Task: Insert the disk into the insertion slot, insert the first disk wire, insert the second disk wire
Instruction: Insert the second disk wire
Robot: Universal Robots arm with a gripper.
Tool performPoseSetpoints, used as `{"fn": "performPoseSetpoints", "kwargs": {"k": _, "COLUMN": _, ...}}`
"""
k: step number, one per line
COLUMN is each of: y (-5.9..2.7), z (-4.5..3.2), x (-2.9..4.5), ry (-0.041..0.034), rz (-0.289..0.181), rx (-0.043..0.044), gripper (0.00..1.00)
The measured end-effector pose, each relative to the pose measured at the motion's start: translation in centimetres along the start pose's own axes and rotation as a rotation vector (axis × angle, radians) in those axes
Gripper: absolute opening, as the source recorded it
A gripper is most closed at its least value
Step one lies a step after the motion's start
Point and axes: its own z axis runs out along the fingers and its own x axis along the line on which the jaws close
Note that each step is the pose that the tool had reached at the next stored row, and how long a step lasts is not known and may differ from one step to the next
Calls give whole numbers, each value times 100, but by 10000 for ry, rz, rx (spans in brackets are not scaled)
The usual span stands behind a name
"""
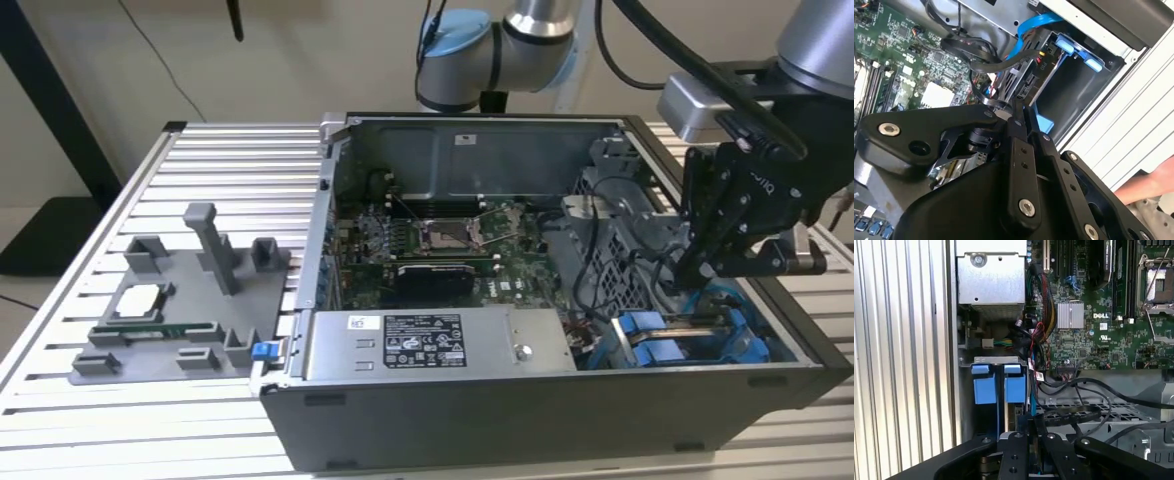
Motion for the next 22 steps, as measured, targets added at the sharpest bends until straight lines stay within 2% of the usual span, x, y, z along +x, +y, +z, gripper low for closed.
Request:
{"fn": "performPoseSetpoints", "kwargs": {"k": 5, "y": 0, "z": 10, "x": 0, "ry": -2, "rz": 0, "rx": 7, "gripper": 0}}
{"fn": "performPoseSetpoints", "kwargs": {"k": 17, "y": -3, "z": 209, "x": 36, "ry": -10, "rz": -2, "rx": 197, "gripper": 0}}
{"fn": "performPoseSetpoints", "kwargs": {"k": 22, "y": -27, "z": 247, "x": 38, "ry": -10, "rz": -5, "rx": 290, "gripper": 0}}
